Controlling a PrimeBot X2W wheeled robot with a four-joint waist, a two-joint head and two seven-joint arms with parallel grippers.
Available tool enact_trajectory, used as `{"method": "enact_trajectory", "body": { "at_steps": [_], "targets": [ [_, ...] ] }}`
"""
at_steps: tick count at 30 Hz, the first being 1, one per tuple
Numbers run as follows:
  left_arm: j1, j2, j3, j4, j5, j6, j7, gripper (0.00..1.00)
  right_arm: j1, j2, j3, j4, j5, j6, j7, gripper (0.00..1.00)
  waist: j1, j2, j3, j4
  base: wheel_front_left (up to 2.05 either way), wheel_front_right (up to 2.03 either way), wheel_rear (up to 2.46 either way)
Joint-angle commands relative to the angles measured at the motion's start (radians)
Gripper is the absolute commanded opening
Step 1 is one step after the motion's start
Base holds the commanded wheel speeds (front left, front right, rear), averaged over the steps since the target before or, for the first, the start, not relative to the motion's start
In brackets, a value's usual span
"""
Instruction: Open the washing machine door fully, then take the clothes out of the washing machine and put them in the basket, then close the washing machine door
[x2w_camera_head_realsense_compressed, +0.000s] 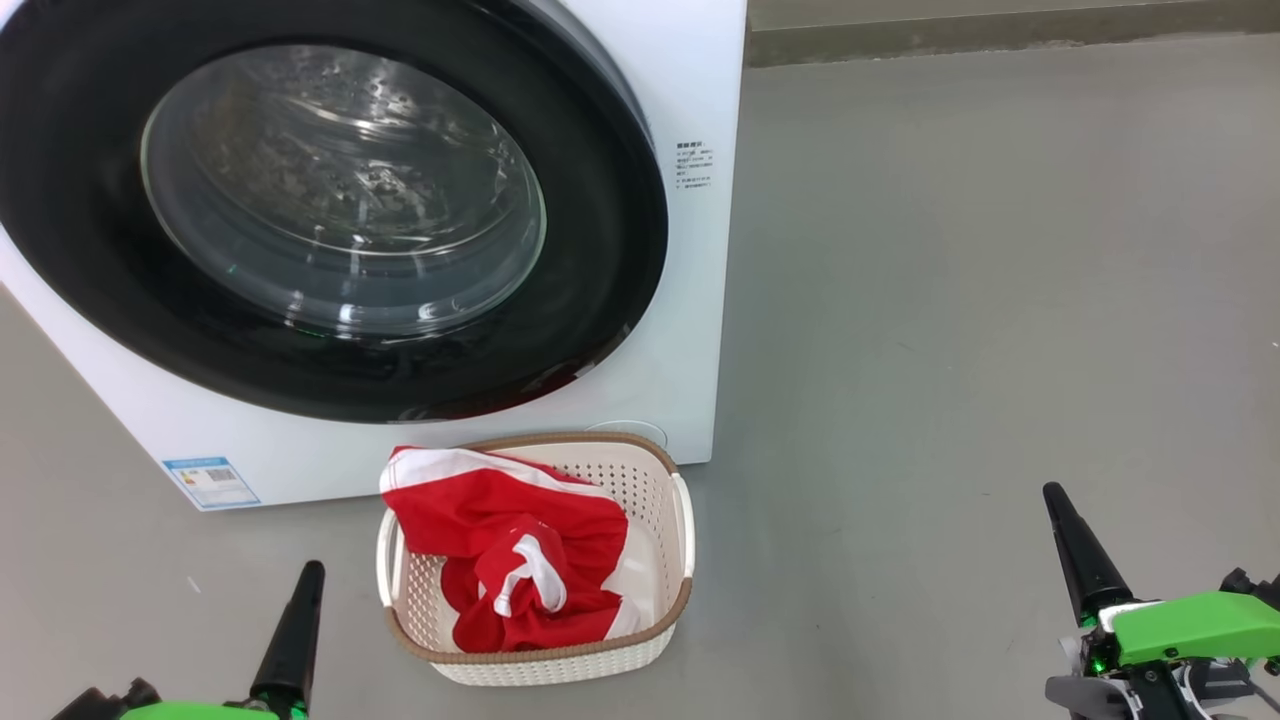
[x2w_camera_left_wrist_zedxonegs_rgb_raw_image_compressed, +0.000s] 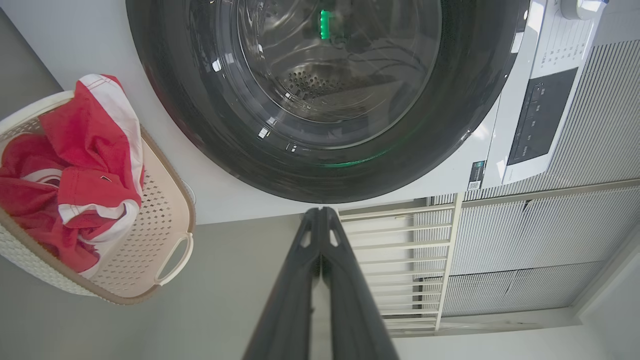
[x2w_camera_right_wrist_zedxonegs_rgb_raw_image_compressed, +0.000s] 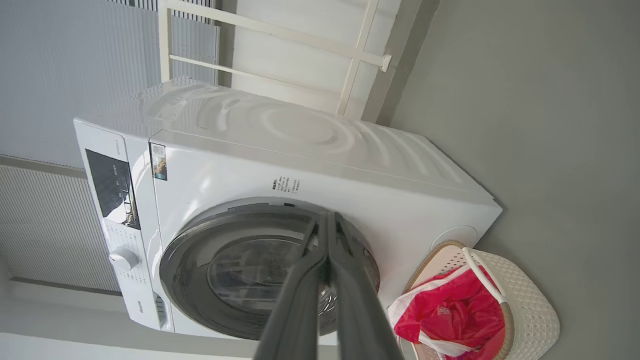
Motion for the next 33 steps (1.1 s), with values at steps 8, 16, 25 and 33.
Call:
{"method": "enact_trajectory", "body": {
  "at_steps": [8, 16, 25, 33],
  "targets": [
    [-0.062, 0.007, 0.033, -0.006, -0.105, -0.014, 0.033, 0.00, -0.060, -0.017, 0.004, -0.033, 0.124, -0.001, 0.033, 0.00, -0.0001, 0.0000, 0.002, 0.006, 0.00, 0.00, 0.00],
    [-0.068, 0.007, 0.033, -0.002, -0.138, -0.014, 0.042, 0.00, -0.062, -0.017, 0.000, -0.034, 0.160, -0.001, 0.043, 0.00, -0.0001, 0.0000, 0.003, 0.008, 0.00, 0.00, 0.00],
    [-0.068, 0.007, 0.033, -0.002, -0.139, -0.014, 0.042, 0.00, -0.062, -0.016, 0.000, -0.033, 0.159, -0.001, 0.044, 0.00, -0.0001, 0.0000, 0.003, 0.008, 0.00, 0.00, 0.00],
    [-0.068, 0.007, 0.033, -0.002, -0.139, -0.014, 0.042, 0.00, -0.062, -0.016, -0.001, -0.033, 0.158, -0.001, 0.044, 0.00, -0.0001, 0.0000, 0.003, 0.008, 0.00, 0.00, 0.00]
  ]
}}
